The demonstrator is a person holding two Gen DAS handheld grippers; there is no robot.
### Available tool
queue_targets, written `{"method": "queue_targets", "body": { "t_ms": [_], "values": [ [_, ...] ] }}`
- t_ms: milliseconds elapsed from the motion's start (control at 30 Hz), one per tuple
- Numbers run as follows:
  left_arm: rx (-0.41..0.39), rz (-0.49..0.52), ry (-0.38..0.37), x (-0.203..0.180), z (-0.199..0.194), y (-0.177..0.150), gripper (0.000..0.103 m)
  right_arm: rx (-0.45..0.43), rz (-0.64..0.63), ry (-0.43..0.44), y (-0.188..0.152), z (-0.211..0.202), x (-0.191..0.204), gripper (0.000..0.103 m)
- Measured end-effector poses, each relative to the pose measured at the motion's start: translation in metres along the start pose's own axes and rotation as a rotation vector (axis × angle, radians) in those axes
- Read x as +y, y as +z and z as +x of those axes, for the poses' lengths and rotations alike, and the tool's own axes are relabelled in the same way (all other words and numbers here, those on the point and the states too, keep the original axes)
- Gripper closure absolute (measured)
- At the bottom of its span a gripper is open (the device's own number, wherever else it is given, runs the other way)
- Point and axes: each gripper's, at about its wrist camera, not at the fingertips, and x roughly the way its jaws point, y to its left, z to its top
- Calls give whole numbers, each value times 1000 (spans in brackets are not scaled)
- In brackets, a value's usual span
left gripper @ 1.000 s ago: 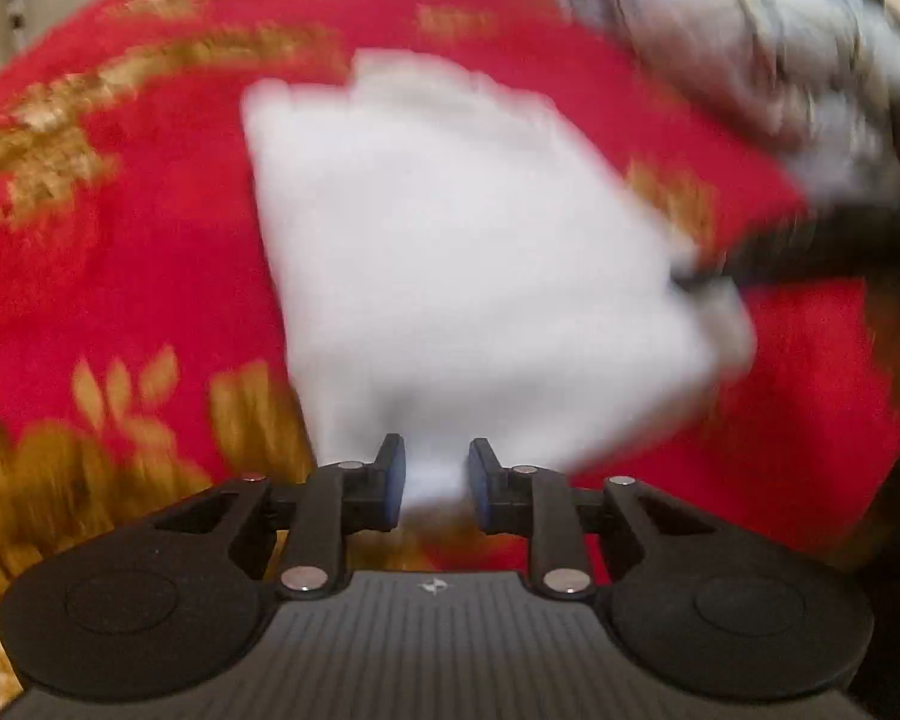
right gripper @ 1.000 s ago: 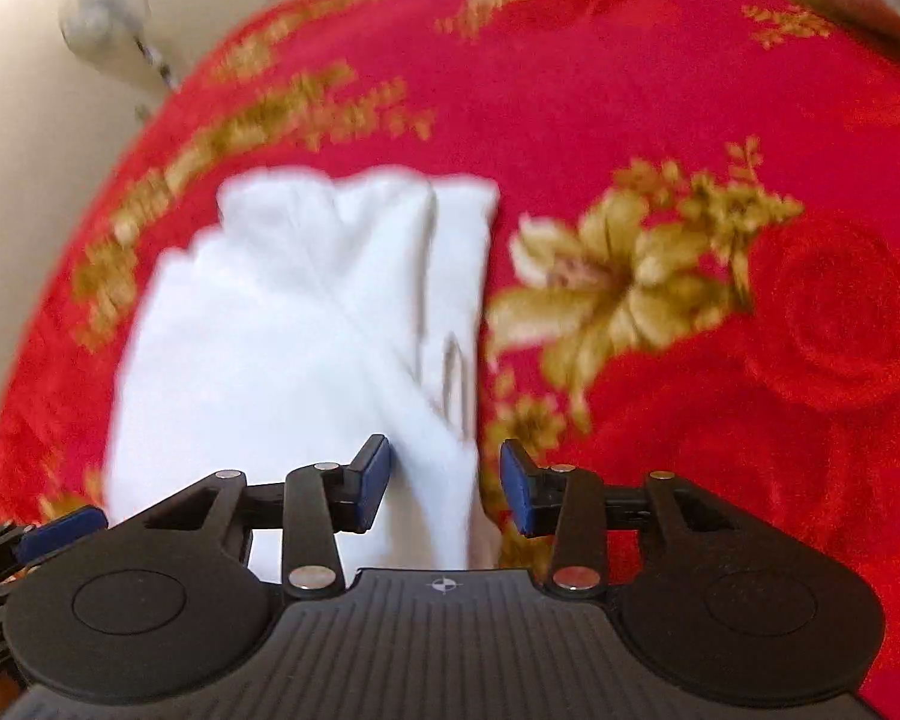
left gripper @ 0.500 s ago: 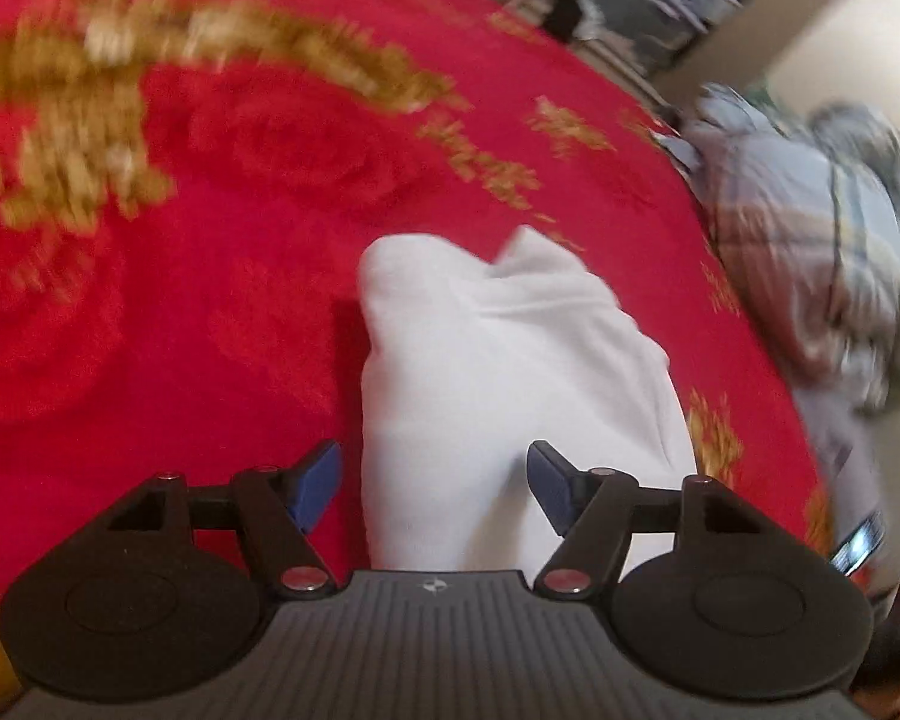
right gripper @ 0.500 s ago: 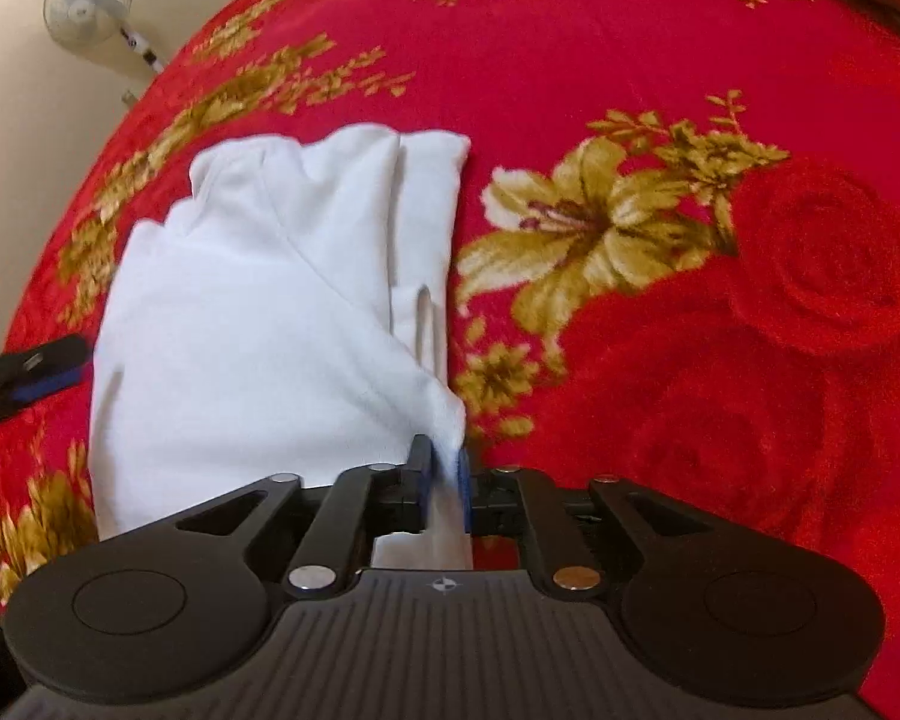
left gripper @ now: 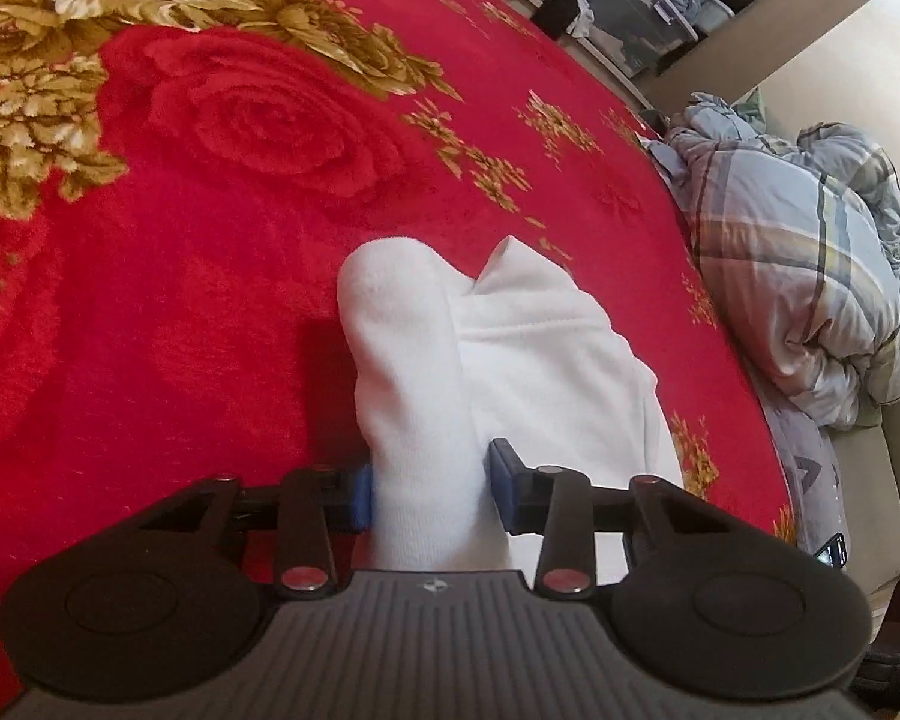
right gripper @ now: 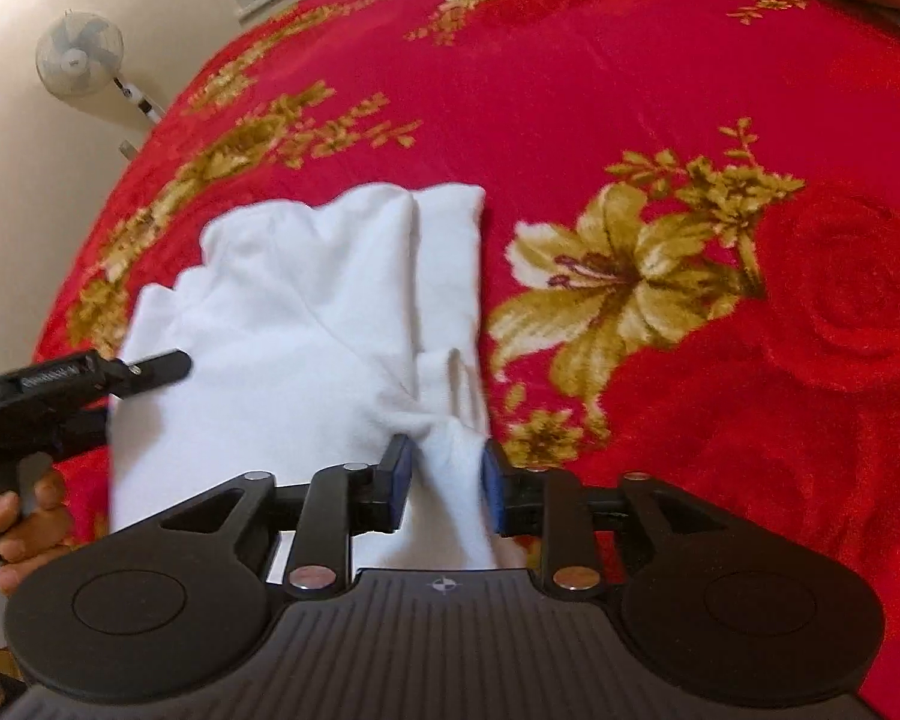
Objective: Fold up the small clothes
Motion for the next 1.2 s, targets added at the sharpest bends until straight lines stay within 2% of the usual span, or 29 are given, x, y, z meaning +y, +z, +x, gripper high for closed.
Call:
{"method": "queue_targets", "body": {
  "t_ms": [100, 133, 233, 300, 367, 467, 567, 600, 667, 733, 833, 867, 967, 1067, 1200],
  "values": [
    [4, -33, -18, 5, 6, 0, 59, 46, -6, -25, -2, 12, 1, 56],
    [0, -21, -16, 3, 6, 0, 66, 50, -8, -27, -3, 15, 1, 58],
    [-20, 73, -11, -8, 0, 3, 80, 33, -35, -24, -3, 13, 10, 77],
    [-52, 115, -34, -15, -14, 12, 81, 2, -31, -30, 0, 13, 17, 85],
    [-105, 147, -29, -19, -35, 26, 82, -41, -12, 17, 5, 13, 27, 88],
    [-183, 190, 19, -14, -69, 51, 82, -95, -58, 70, 11, 22, 58, 88],
    [-222, 203, 84, 10, -100, 75, 81, -91, -77, 121, 15, 42, 86, 88],
    [-217, 205, 110, 18, -106, 79, 78, -90, -87, 143, 16, 49, 95, 88],
    [-177, 186, 211, 41, -113, 84, 75, -86, -111, 184, 17, 61, 111, 88],
    [-179, 170, 286, 59, -127, 80, 74, -53, -137, 188, 15, 75, 125, 87],
    [-183, 198, 312, 70, -163, 57, 62, -22, -166, 158, 9, 88, 137, 87],
    [-178, 205, 317, 72, -171, 47, 62, -22, -173, 145, 7, 88, 139, 87],
    [-165, 189, 272, 74, -181, 16, 52, -19, -158, 156, 10, 84, 137, 87],
    [-125, 120, 196, 80, -170, -13, 48, -20, -153, 152, 8, 79, 135, 87],
    [-36, 75, 216, 81, -138, -28, 48, -33, -167, 124, 4, 75, 135, 87]
  ]
}}
